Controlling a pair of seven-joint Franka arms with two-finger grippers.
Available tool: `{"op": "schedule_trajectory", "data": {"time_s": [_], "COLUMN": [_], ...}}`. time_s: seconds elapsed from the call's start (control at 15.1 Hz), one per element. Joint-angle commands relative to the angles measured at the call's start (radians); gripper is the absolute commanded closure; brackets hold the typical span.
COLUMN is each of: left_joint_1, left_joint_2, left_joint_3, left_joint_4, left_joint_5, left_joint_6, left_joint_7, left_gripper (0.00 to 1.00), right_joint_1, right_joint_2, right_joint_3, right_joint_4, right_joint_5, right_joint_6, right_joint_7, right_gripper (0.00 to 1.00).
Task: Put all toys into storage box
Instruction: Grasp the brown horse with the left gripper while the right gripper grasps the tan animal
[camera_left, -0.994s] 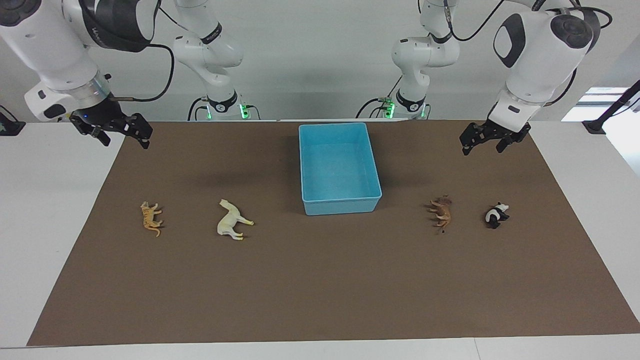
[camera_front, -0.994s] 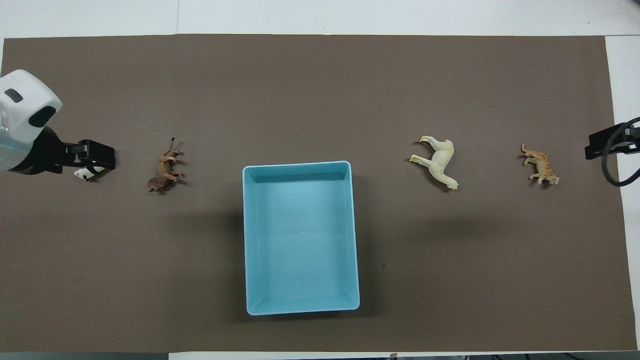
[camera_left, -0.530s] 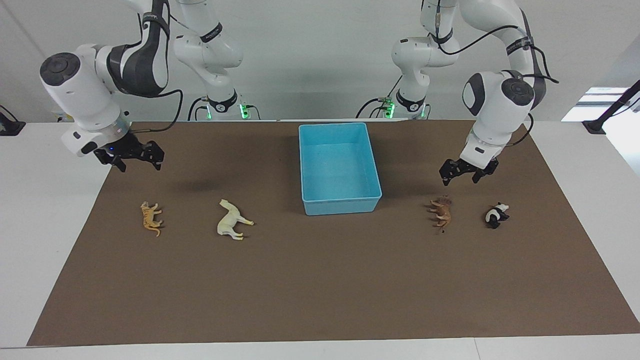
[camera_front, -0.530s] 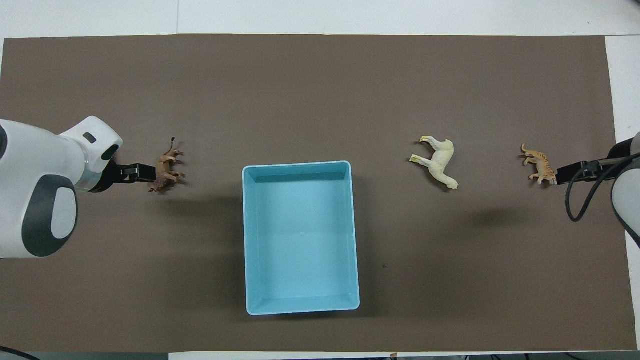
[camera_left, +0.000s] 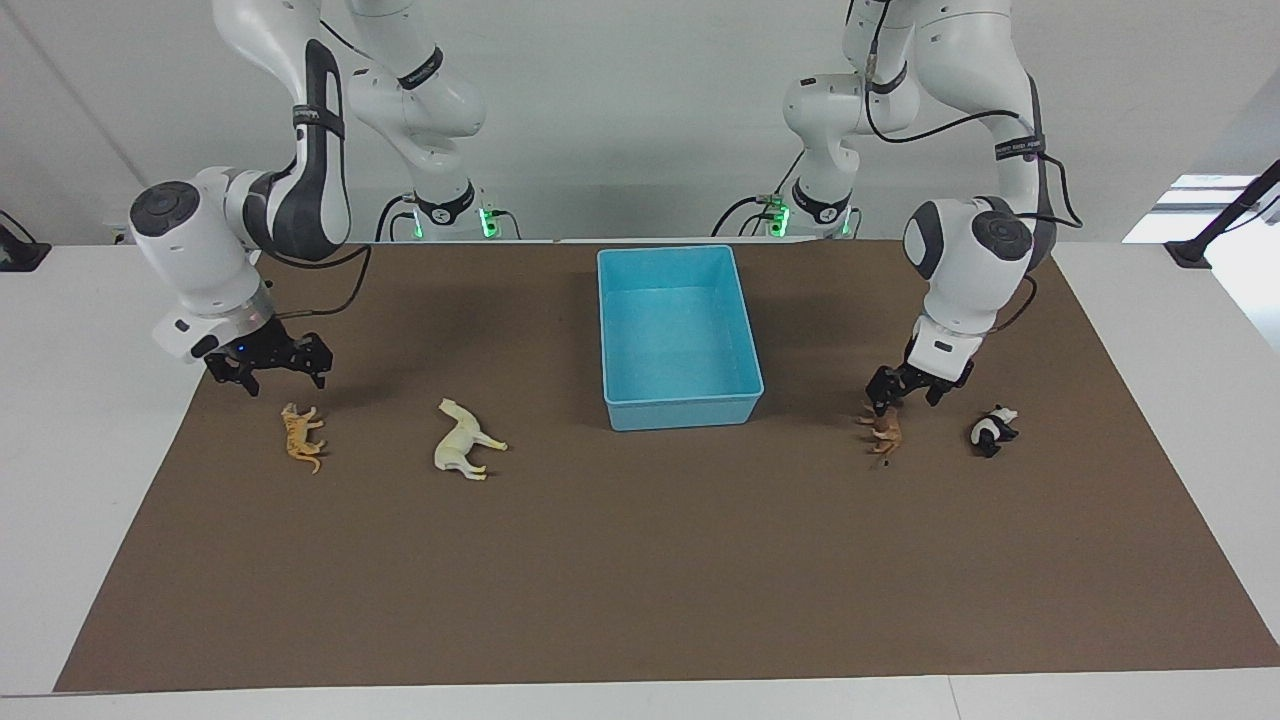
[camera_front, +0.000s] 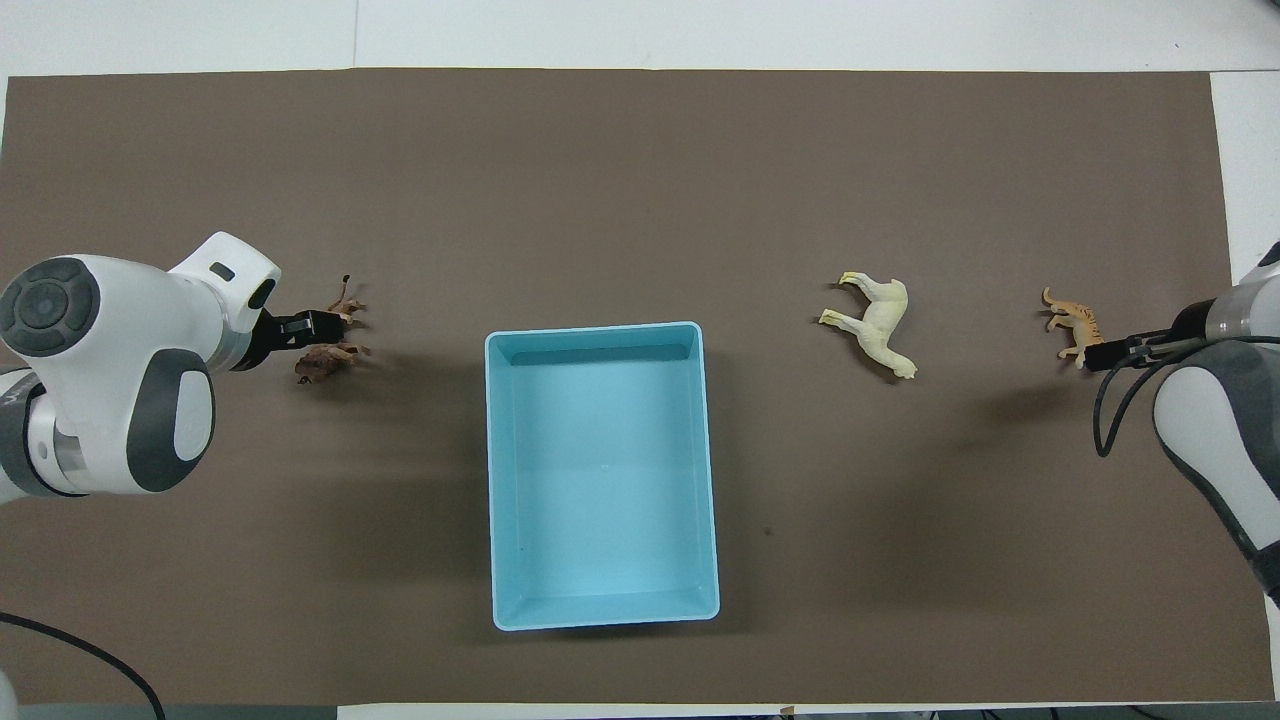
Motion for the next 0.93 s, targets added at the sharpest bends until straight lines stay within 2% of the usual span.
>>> {"op": "schedule_trajectory", "data": {"time_s": [0.0,0.4,0.53,0.6,0.73,0.86], "left_joint_1": [-0.03,-0.062,-0.064,-0.062,-0.062,-0.061], "left_joint_2": [0.03,0.072,0.072,0.073,0.072,0.073], "left_joint_3": [0.006,0.006,0.006,0.006,0.006,0.006], "left_joint_4": [-0.004,-0.001,0.01,0.011,0.013,0.029], "left_joint_5": [-0.013,-0.013,-0.013,-0.013,-0.013,-0.013], "left_joint_6": [0.039,0.051,0.037,0.031,0.02,-0.007], "left_joint_7": [-0.023,-0.037,-0.04,-0.04,-0.04,-0.042], "left_gripper": [0.0,0.0,0.32,0.58,0.98,1.0], "right_joint_1": [-0.019,-0.028,-0.054,-0.055,-0.055,-0.055], "right_joint_2": [0.034,0.118,0.152,0.158,0.158,0.158], "right_joint_3": [0.006,0.006,0.007,0.007,0.007,0.009], "right_joint_4": [-0.043,-0.043,-0.043,-0.043,-0.043,-0.043], "right_joint_5": [0.006,0.006,0.006,0.006,0.006,0.008], "right_joint_6": [0.132,0.221,0.256,0.256,0.252,0.241], "right_joint_7": [-0.086,-0.141,-0.191,-0.195,-0.195,-0.192], "right_gripper": [0.0,0.0,0.0,0.0,0.04,0.07]}}
